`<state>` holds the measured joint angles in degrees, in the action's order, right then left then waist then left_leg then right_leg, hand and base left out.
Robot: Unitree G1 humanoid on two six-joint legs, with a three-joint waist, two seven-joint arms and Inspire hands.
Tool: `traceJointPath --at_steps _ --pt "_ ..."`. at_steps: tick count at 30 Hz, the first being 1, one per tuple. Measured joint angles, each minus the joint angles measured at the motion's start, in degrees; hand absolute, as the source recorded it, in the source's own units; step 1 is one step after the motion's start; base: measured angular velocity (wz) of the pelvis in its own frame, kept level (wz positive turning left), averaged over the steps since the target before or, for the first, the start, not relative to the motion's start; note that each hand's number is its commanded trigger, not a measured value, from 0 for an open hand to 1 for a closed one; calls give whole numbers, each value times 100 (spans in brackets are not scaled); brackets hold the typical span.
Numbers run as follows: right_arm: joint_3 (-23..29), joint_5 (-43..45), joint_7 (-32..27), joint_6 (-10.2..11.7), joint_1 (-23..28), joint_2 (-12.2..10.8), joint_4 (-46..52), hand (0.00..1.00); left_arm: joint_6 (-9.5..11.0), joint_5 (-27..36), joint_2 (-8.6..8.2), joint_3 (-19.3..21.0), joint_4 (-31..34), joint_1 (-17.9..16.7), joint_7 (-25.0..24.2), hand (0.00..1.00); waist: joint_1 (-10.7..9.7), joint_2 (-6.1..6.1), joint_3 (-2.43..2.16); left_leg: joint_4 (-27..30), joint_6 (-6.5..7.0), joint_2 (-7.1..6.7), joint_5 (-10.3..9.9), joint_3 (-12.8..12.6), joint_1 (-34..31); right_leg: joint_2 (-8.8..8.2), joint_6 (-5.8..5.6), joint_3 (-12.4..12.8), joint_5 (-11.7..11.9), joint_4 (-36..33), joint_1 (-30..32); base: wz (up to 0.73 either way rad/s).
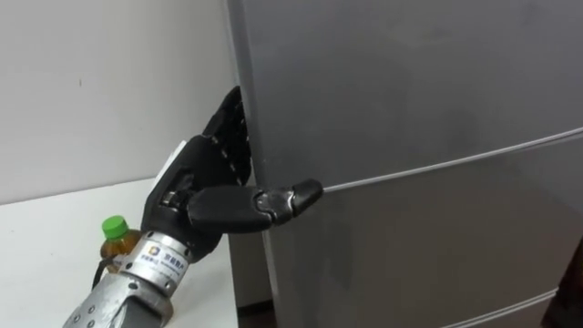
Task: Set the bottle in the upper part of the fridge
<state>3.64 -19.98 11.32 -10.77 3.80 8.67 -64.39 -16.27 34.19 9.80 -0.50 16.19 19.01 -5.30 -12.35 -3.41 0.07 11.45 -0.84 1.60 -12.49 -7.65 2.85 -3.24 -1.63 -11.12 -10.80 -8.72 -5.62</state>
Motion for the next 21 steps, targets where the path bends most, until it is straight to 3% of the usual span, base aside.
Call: traceJointPath --at_steps 8,14,21 --pt "-10 -10 82 -50 3 63 3 0 -246 -455 31 -48 470 -1 -28 0 39 -74 -33 16 11 -9 8 48 -50 -10 1 -68 1 9 19 4" --pt "-11 -53 83 7 3 88 -42 0 -250 -458 30 -51 658 0 -29 0 36 -145 -25 18 22 -25 16 141 -92 -25 0 -164 2 12 19 8" --pt "-16 -64 83 25 30 96 -37 0 -249 -495 4 -84 696 -6 -34 0 66 -146 -18 7 24 -28 18 152 -78 -25 0 -162 2 13 8 0"
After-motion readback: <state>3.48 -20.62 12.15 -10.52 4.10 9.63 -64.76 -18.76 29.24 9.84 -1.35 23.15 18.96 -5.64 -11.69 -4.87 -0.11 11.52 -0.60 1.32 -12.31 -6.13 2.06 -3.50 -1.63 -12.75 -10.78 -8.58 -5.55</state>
